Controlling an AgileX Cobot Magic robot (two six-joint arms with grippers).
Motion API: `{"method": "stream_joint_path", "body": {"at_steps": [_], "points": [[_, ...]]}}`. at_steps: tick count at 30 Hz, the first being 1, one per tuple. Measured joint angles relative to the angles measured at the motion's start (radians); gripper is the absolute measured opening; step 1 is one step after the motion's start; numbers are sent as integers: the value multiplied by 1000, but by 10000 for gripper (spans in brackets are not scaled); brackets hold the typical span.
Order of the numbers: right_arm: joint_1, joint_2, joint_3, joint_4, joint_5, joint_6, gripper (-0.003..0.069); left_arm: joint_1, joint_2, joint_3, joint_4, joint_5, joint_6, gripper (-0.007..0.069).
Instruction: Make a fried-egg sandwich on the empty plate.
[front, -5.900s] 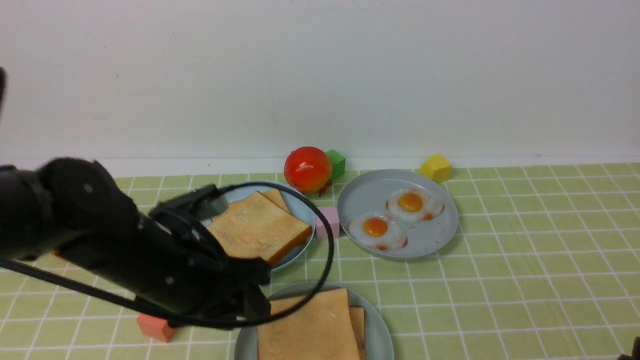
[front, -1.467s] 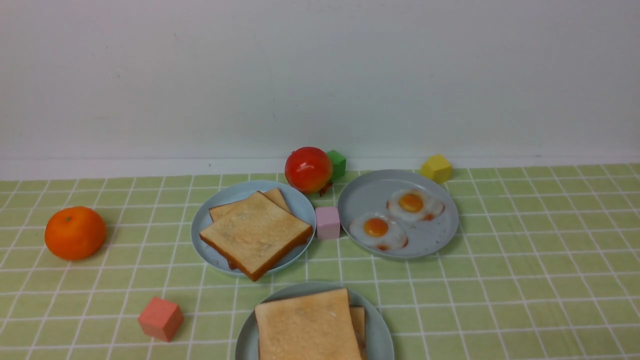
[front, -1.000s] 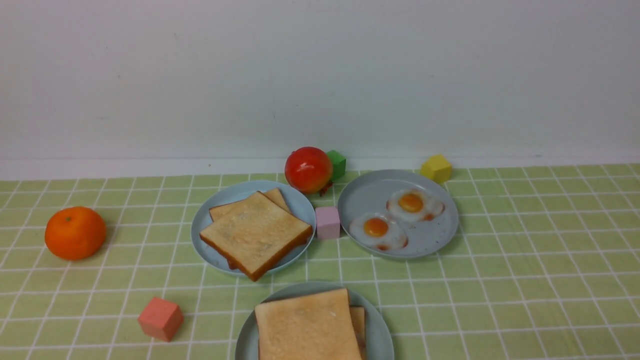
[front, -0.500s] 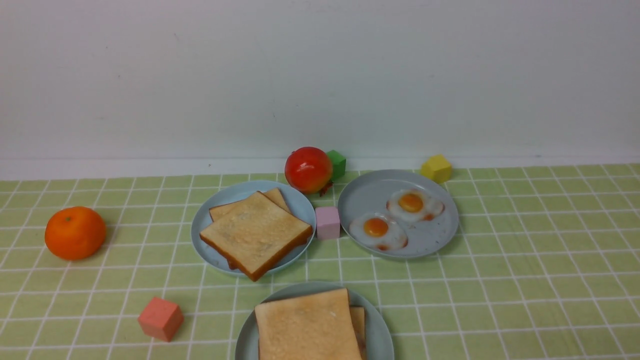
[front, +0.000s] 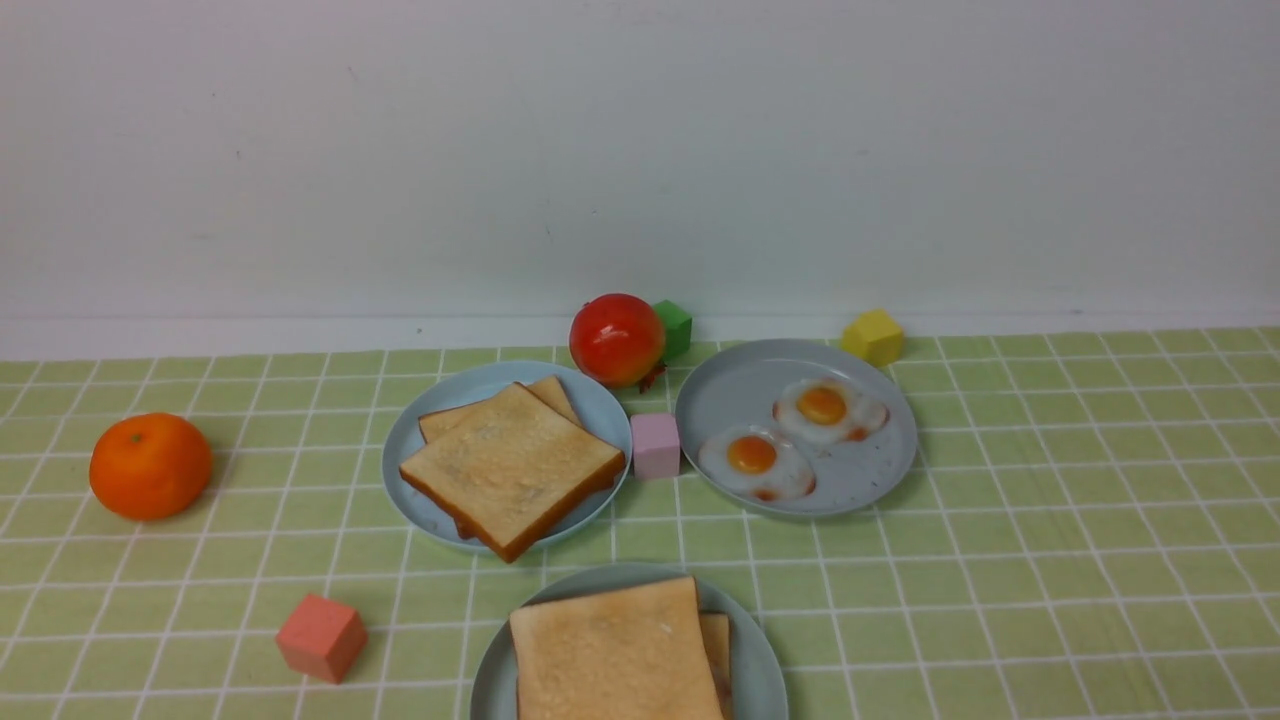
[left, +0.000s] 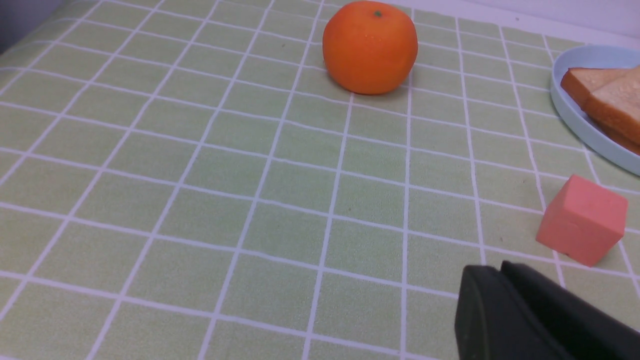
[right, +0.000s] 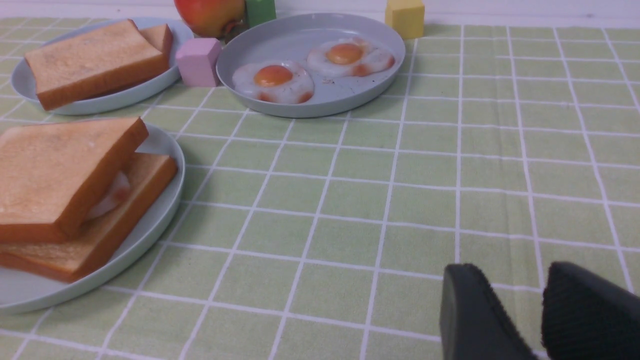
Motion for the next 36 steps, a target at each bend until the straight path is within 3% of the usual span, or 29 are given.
{"method": "stream_joint_path", "body": {"at_steps": [36], "points": [[0, 0, 0, 2, 0, 0, 241, 0, 0, 0, -1, 0, 0, 74]]}}
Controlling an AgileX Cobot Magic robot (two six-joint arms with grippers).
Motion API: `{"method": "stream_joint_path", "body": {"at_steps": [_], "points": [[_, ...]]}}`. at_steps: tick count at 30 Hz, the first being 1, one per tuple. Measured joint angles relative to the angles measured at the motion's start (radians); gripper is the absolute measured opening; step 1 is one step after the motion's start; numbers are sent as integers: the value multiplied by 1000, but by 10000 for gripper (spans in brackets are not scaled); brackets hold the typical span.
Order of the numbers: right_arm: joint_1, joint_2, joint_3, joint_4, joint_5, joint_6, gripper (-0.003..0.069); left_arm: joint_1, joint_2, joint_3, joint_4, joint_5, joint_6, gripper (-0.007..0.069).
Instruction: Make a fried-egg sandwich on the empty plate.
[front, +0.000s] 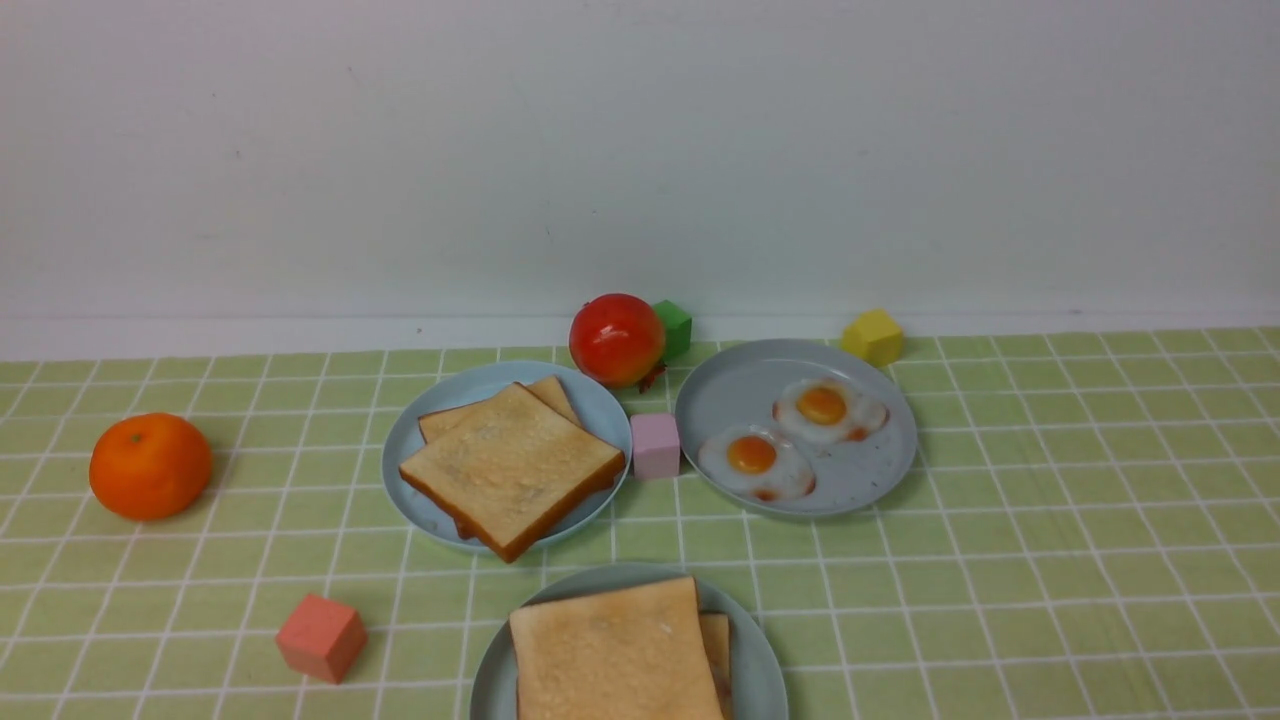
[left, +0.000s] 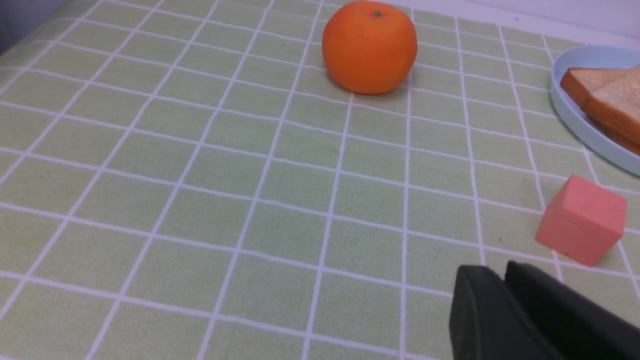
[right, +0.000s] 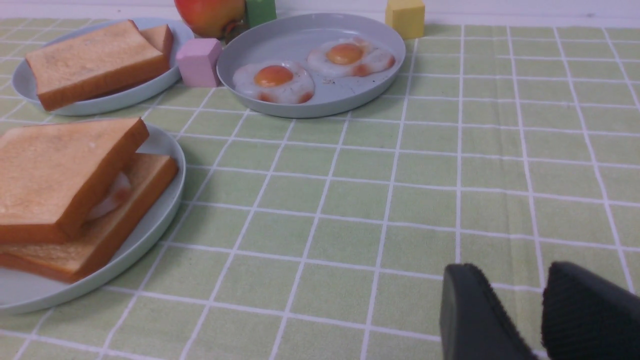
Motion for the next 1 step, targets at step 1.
{"method": "stream_joint_path", "body": {"at_steps": [1], "points": [[0, 0, 0, 0, 0, 0, 241, 0, 0, 0, 0, 0, 0, 74]]}}
